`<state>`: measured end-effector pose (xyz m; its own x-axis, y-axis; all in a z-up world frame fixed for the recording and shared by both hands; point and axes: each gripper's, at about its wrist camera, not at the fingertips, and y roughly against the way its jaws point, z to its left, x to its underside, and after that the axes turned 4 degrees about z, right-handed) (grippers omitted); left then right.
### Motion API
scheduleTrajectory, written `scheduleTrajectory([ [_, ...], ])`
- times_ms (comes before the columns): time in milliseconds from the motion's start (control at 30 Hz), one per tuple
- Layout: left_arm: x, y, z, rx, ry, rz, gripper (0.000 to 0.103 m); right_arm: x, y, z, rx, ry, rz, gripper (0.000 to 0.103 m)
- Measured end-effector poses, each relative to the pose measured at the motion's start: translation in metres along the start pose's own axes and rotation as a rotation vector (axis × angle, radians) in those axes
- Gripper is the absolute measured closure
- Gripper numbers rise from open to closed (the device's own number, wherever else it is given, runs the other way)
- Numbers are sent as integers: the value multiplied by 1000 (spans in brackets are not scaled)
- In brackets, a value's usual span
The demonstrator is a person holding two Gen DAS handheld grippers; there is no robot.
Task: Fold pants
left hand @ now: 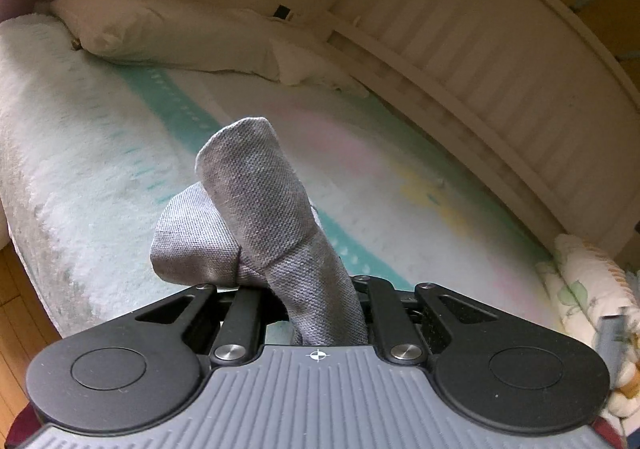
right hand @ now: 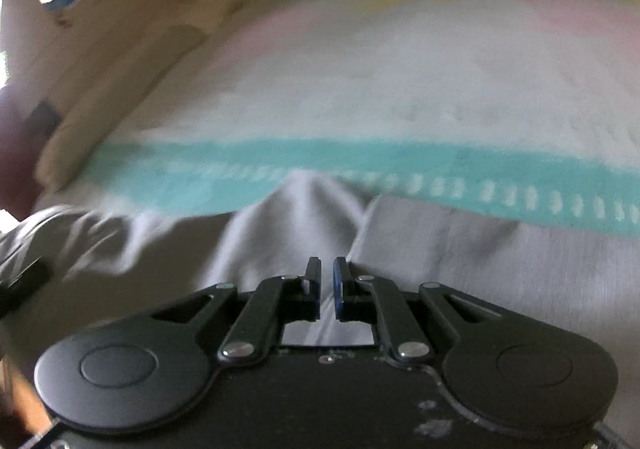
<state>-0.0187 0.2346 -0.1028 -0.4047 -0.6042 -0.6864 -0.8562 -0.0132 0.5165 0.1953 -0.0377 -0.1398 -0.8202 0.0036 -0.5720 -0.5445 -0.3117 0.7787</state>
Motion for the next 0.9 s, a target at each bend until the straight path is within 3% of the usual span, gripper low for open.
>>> scheduleTrajectory([
  [67,-3,-4,-2,1,-1,1,91,-2,-14,-9,-1,-65,29,102],
  [167,-4,-3,-4,7,-6,-6,91,-3,-9,-11,-28,-105,10,97],
  [300,-5,2,-13,26,-39,-33,91,12,20,2,-37,7,8,92],
  [467,-2,13,-39,54,-121,-73,91,63,34,13,-96,132,125,91],
  [567,2,23,-68,74,-215,-104,91,72,43,17,-116,202,119,91],
  [633,8,28,-93,105,-300,-125,91,67,57,0,-147,128,83,91],
  [733,28,25,-143,187,-440,-127,91,59,79,-34,-121,23,18,89],
  [900,81,-9,-215,380,-597,36,83,61,112,-96,-61,-147,-64,88],
])
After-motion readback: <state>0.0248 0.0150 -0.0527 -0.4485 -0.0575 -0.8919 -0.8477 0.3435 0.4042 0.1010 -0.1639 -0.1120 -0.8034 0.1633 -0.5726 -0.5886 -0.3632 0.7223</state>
